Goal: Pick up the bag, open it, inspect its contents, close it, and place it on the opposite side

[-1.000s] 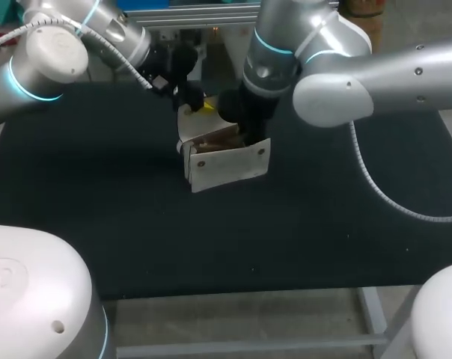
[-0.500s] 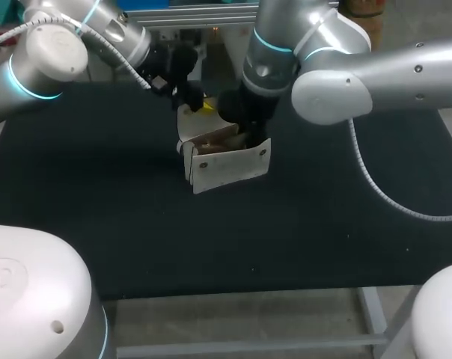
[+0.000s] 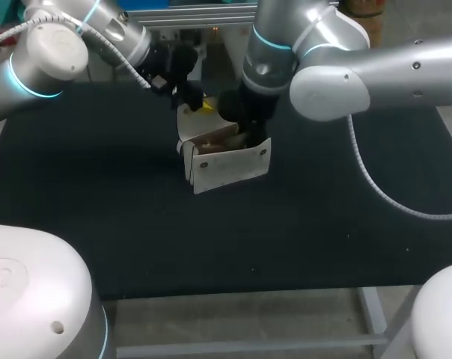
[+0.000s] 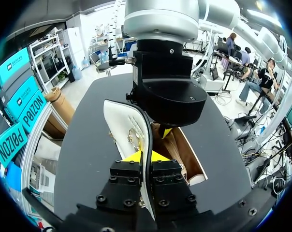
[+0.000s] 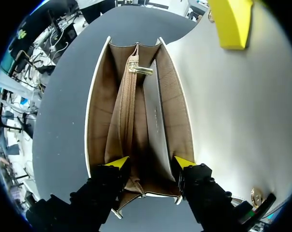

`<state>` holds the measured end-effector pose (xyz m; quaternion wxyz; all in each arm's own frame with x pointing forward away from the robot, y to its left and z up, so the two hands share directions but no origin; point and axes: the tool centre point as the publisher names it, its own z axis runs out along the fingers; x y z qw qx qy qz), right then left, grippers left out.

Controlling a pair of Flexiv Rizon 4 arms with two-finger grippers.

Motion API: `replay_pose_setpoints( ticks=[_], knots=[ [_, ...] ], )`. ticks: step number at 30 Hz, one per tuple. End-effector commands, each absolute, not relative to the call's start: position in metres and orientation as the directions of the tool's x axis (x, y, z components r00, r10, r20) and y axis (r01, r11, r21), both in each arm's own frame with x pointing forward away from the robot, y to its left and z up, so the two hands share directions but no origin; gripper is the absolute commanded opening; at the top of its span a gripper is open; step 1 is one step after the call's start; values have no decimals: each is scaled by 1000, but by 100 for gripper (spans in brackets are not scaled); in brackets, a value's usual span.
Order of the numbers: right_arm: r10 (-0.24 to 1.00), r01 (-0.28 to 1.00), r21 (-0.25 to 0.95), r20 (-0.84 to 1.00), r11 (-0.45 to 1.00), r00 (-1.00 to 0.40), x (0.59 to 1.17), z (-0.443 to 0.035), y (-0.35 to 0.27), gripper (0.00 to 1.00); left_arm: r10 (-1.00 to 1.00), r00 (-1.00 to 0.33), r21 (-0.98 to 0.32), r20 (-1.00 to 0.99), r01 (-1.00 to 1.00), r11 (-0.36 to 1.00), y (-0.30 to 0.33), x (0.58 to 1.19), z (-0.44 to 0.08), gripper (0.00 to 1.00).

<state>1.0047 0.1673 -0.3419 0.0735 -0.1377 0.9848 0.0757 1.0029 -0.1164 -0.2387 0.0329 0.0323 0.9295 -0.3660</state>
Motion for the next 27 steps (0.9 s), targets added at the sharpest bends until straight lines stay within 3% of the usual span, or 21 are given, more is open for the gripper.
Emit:
replay_pose_setpoints(
  ticks=[1,27],
  knots=[
    [-266,-283,125,-136,951,-954,1011,-369,168,100,42,-996,-679,-84,88,729,-115,998,-237,0],
    [-278,-296,121,-147,947,-949,1010,-364,171,100,48,-995,-675,-83,92,732,-115,999,-238,0]
  ],
)
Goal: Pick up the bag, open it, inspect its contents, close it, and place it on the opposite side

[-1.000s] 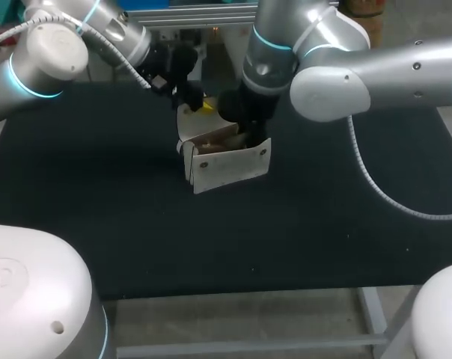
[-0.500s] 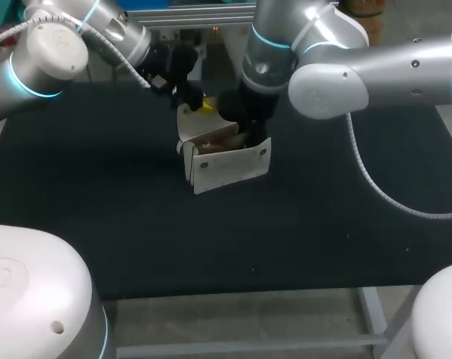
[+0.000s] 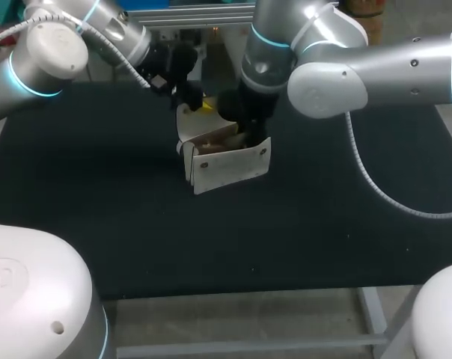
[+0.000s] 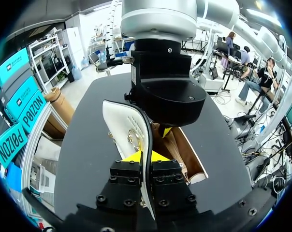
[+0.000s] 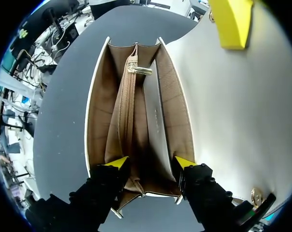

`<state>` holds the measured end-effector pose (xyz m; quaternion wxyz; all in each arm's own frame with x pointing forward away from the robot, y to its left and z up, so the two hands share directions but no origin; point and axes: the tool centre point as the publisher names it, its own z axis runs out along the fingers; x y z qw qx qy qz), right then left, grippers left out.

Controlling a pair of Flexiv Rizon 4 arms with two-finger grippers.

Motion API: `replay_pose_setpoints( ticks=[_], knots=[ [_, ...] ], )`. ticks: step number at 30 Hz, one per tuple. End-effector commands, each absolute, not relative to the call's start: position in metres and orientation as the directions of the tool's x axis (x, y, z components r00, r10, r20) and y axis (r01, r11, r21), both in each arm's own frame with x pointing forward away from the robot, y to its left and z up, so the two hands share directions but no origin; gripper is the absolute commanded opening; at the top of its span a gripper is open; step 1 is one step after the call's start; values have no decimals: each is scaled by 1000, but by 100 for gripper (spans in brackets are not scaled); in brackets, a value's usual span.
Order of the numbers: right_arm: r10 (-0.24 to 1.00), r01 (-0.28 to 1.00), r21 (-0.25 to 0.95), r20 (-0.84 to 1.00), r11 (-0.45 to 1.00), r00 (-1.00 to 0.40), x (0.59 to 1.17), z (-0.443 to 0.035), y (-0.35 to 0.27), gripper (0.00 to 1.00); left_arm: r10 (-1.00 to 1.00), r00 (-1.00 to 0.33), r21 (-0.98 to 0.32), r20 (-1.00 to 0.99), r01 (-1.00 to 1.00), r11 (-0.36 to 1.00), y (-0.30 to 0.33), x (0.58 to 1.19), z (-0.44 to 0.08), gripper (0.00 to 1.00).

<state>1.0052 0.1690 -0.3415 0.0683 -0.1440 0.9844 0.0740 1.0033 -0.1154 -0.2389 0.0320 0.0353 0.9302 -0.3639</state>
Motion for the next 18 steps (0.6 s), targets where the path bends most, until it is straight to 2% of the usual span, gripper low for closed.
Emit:
replay_pose_setpoints(
  ticks=[1,2,3,4,6,7,18],
  knots=[
    [-279,-297,121,-147,947,-949,1010,-364,171,100,49,-995,-675,-83,92,732,-115,999,-238,0],
    [-279,-297,121,-148,947,-949,1010,-364,171,100,49,-995,-674,-83,92,732,-115,999,-238,0],
    [-279,-298,121,-150,947,-949,1010,-363,171,88,50,-995,-675,-83,93,732,-115,999,-238,0],
    [-278,-298,122,-154,947,-948,1010,-363,171,59,52,-995,-674,-83,94,732,-115,999,-238,0],
    [-277,-297,124,-158,947,-948,1010,-362,171,28,54,-995,-674,-84,96,732,-115,999,-239,0],
    [-277,-298,124,-161,947,-947,1010,-361,172,0,55,-995,-674,-84,97,732,-115,999,-239,0],
    [-270,-301,120,-219,946,-938,1009,-353,173,0,68,-993,-668,-97,115,735,-113,997,-241,0]
  ],
)
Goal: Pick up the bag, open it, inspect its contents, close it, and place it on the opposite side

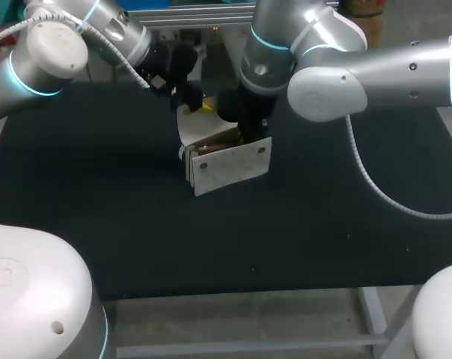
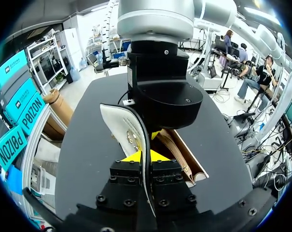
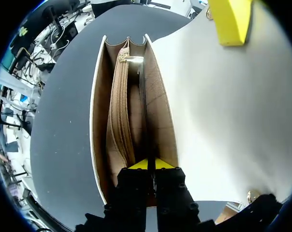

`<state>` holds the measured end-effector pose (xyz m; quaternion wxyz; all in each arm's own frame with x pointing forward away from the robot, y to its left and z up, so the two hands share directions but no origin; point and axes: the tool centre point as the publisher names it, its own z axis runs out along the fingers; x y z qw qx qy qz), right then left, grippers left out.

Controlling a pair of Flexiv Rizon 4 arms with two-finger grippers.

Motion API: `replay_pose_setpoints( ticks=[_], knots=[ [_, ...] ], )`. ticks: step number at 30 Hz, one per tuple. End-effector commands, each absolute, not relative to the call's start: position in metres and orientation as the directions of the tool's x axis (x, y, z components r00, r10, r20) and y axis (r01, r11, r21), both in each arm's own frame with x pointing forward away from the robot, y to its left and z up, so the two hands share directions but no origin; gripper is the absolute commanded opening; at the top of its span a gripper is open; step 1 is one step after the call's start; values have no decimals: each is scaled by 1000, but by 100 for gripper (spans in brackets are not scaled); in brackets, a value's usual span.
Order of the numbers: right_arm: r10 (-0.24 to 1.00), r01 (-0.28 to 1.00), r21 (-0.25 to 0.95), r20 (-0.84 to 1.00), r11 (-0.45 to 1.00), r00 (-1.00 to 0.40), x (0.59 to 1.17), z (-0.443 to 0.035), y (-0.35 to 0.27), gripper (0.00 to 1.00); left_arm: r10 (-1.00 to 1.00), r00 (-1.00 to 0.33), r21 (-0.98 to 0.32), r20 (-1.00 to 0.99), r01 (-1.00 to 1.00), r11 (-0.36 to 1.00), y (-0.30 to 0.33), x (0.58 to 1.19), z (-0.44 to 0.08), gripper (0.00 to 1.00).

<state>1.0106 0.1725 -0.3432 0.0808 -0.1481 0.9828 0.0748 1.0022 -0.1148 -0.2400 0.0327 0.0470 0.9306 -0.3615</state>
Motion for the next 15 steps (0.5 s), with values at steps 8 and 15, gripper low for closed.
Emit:
replay_pose_setpoints(
  ticks=[8,15],
  knots=[
    [-232,-296,114,-387,949,-892,1004,-314,169,0,72,-991,-664,-112,128,737,-112,995,-240,0],
    [-191,-287,124,-499,950,-846,997,-280,164,0,72,-988,-651,-134,143,746,-113,992,-237,0]
  ],
)
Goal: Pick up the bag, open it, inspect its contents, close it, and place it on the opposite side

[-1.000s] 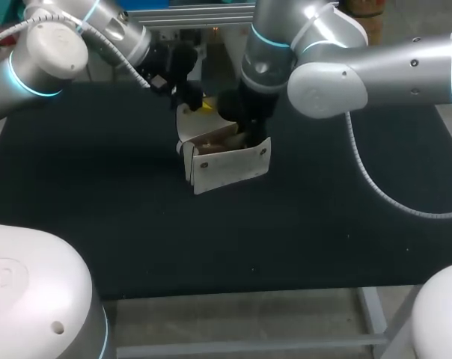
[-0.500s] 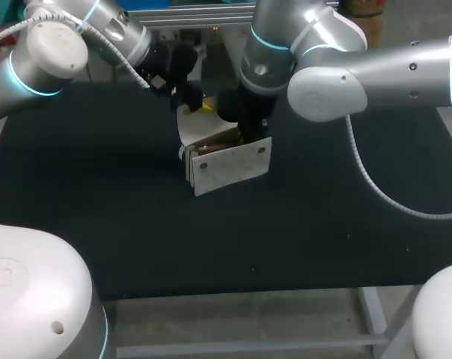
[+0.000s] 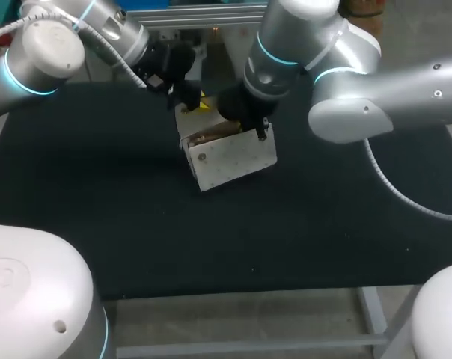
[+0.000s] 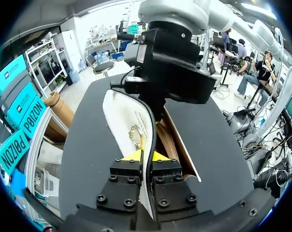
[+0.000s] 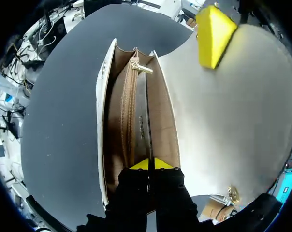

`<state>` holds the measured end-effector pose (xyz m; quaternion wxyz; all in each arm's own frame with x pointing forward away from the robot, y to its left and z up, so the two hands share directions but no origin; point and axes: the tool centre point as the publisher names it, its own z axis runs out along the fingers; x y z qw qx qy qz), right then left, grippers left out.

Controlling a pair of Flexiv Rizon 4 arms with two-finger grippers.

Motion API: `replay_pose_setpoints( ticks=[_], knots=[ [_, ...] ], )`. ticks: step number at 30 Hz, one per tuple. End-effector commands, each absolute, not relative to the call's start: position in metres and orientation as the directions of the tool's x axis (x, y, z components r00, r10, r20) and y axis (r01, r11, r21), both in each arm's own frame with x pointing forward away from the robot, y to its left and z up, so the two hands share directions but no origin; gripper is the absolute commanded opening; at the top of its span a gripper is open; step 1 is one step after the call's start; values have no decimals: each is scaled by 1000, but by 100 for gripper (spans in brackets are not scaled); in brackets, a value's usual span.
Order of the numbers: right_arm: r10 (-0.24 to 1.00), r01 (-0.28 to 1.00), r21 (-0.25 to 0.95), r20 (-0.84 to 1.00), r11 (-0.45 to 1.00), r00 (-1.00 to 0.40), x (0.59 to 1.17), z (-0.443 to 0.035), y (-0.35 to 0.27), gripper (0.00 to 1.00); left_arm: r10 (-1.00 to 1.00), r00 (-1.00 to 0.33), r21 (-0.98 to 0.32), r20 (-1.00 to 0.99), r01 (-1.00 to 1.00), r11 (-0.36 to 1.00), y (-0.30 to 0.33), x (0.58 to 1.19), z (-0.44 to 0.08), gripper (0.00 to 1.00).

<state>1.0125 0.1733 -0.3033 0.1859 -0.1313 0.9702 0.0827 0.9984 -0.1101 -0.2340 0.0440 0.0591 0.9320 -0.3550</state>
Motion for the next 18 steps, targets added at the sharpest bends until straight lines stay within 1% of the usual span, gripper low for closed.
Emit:
replay_pose_setpoints(
  ticks=[1,6,10,11,12,15,17,18],
  knots=[
    [-189,-288,123,-507,950,-841,996,-277,164,0,73,-988,-651,-135,144,746,-113,991,-237,0],
    [-183,-286,121,-526,951,-830,995,-274,165,0,83,-987,-655,-141,156,739,-114,984,-236,0],
    [-177,-279,134,-504,951,-845,999,-282,165,0,91,-985,-656,-148,166,737,-116,979,-234,0],
    [-175,-277,139,-497,951,-850,1000,-284,165,10,93,-984,-655,-150,169,737,-116,978,-234,0],
    [-173,-276,141,-495,951,-851,1001,-286,165,25,94,-984,-654,-151,171,737,-116,977,-234,0],
    [-165,-270,147,-494,952,-853,1000,-286,165,35,95,-984,-652,-153,172,739,-116,977,-234,0],
    [-155,-266,156,-505,951,-849,1000,-282,165,47,94,-984,-649,-154,172,741,-116,977,-234,0],
    [-153,-266,156,-509,951,-847,999,-280,165,45,94,-984,-649,-154,172,741,-116,977,-234,0]
  ],
)
